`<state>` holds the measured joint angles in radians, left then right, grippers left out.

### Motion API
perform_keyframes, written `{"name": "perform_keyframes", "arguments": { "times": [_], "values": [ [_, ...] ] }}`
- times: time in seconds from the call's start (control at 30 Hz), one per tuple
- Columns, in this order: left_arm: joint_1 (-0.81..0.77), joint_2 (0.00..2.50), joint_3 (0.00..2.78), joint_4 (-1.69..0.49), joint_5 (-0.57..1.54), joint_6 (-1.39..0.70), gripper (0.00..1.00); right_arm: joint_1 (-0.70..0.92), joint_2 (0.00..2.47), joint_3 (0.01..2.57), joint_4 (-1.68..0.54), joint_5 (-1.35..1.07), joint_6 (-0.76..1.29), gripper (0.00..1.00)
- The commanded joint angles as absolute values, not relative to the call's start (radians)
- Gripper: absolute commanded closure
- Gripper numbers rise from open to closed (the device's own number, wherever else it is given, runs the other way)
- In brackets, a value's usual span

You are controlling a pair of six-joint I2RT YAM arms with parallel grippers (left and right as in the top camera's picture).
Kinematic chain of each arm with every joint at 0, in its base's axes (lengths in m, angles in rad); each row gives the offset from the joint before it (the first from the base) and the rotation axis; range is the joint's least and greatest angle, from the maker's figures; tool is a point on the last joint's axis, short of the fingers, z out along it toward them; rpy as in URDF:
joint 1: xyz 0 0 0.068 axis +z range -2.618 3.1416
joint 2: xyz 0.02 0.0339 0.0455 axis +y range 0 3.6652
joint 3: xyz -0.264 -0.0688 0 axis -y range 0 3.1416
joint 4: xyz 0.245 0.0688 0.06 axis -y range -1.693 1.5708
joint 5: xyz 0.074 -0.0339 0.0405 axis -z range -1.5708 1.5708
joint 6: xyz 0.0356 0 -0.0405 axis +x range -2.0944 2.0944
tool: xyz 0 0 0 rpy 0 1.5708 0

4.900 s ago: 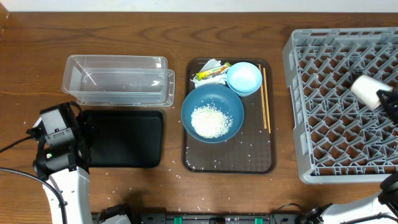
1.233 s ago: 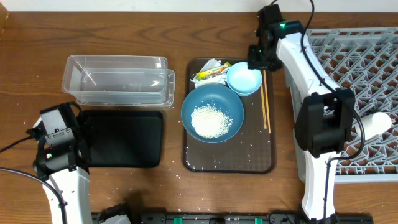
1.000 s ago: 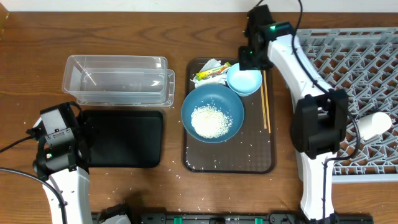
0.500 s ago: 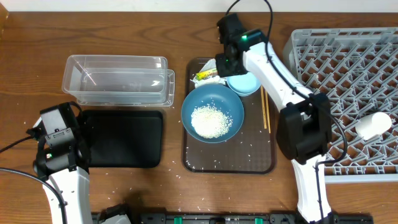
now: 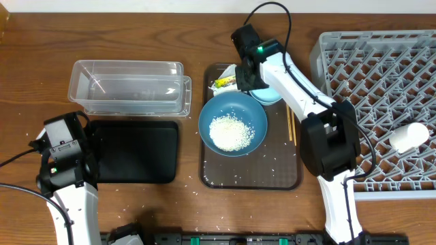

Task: Sort waste into correct bins and load items into the dishwasher rack
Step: 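Move the right gripper back to the light-blue bowl on the tray, then grasp the small light-blue cup and lift it off the tray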

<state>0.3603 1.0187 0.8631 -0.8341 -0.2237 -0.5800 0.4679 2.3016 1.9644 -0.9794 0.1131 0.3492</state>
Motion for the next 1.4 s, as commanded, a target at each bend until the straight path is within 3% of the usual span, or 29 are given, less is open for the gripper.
{"name": "perform_keyframes", "arguments": {
  "times": [0.0,0.5,0.8,1.37],
  "values": [
    [0.366,1.014,0.879,-0.837,-0.233,-0.589,0.11,0.475,2.31,1.96,-0.975,0.123,0.37,0.64],
    [0.366,1.014,0.879,-0.837,-0.233,-0.589,0.1,0.477,2.312,1.922,-0.927,0.123,0.381,0.79],
    [0.366,1.014,0.879,-0.837,-0.233,-0.589,0.11,0.47,2.297,1.95,-0.963,0.115,0.389,0.99],
    [0.366,1.014,0.879,-0.837,-0.233,-0.589,0.1,0.308,2.072,2.187,-1.238,0.012,0.387,0.99]
  ]
}}
